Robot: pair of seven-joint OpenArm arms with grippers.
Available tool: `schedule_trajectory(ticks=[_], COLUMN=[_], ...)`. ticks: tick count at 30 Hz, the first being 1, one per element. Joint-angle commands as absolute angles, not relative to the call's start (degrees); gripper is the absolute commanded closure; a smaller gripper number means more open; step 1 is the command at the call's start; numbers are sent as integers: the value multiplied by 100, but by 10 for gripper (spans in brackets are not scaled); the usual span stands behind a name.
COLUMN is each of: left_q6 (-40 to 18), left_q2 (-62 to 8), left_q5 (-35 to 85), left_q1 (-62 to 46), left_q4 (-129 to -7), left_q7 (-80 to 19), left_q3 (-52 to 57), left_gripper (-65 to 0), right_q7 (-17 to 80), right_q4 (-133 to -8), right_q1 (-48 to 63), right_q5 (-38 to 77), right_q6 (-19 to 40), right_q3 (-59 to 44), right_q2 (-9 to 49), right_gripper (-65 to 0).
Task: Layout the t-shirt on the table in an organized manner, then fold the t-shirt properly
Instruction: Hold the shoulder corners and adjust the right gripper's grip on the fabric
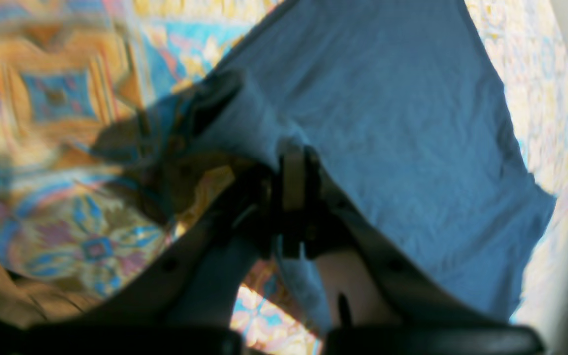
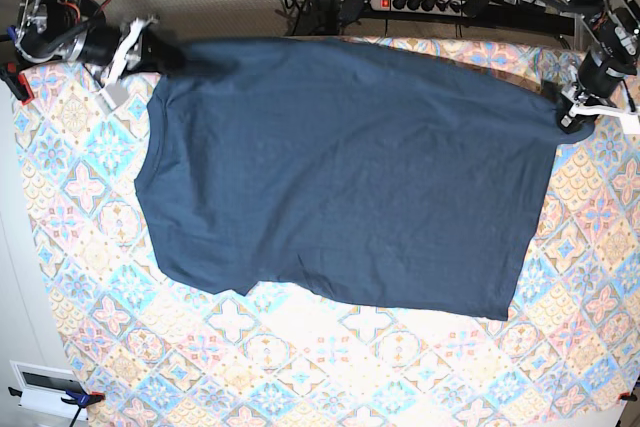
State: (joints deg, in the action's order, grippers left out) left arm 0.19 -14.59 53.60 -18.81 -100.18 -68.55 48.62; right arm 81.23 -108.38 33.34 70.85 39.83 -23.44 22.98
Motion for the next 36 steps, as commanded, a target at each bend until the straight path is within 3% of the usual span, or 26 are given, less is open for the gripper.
schedule_trajectory(ticks=[1,11,30,36], left_q6=[13,13,22,31], left_q2=[-1552,-1534,-998,-919], left_q5=[5393,5393,4321,4048], left_q1=[-1789,-822,207,233], left_q4=[-9868,-8426,-8330,-8224], left_q7=[-6809,-6765,-6747,-6273], left_q3=[4910,4892,4884,4892], left_gripper=[0,0,0,0], right_q7=[8000,8000,8000,7978], right_q4=[-10897,-10457,-9499,-9262], right_q1=[3327,2580,1921,1903], right_q5=[7187,6993,6976,6976], right_q6=[4000,4000,4000,4000], right_q3=[-2413,-2659,-2668,-2668], right_q2=[2308,2185,2141,2141], right_gripper=[-7,-7,-7,-7])
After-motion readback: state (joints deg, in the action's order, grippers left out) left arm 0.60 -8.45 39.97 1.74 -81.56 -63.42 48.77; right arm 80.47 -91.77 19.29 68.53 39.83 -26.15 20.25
